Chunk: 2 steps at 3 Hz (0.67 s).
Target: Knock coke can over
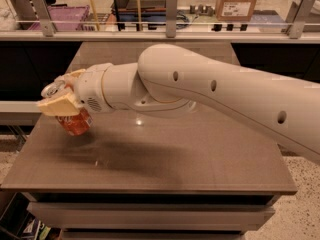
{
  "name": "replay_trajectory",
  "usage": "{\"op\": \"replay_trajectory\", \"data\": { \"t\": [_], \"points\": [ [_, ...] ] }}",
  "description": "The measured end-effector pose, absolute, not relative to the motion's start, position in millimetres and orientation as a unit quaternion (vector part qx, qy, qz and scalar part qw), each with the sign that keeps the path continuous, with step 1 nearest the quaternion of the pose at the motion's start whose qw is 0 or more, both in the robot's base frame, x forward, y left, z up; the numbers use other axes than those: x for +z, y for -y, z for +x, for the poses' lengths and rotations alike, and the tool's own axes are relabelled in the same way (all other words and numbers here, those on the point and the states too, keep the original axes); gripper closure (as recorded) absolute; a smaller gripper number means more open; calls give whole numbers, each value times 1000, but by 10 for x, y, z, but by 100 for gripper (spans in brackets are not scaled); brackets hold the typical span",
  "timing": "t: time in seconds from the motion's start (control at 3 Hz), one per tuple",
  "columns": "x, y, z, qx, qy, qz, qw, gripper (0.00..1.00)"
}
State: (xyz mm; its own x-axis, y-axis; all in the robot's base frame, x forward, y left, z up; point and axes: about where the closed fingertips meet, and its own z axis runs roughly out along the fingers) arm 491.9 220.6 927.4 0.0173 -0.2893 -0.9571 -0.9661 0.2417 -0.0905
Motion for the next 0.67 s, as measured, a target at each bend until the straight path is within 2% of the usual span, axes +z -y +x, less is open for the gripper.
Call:
{"op": "replay_trajectory", "data": {
  "t": [0.67],
  "points": [
    [9151, -2091, 4798, 286, -653, -538, 450, 100]
  ]
}}
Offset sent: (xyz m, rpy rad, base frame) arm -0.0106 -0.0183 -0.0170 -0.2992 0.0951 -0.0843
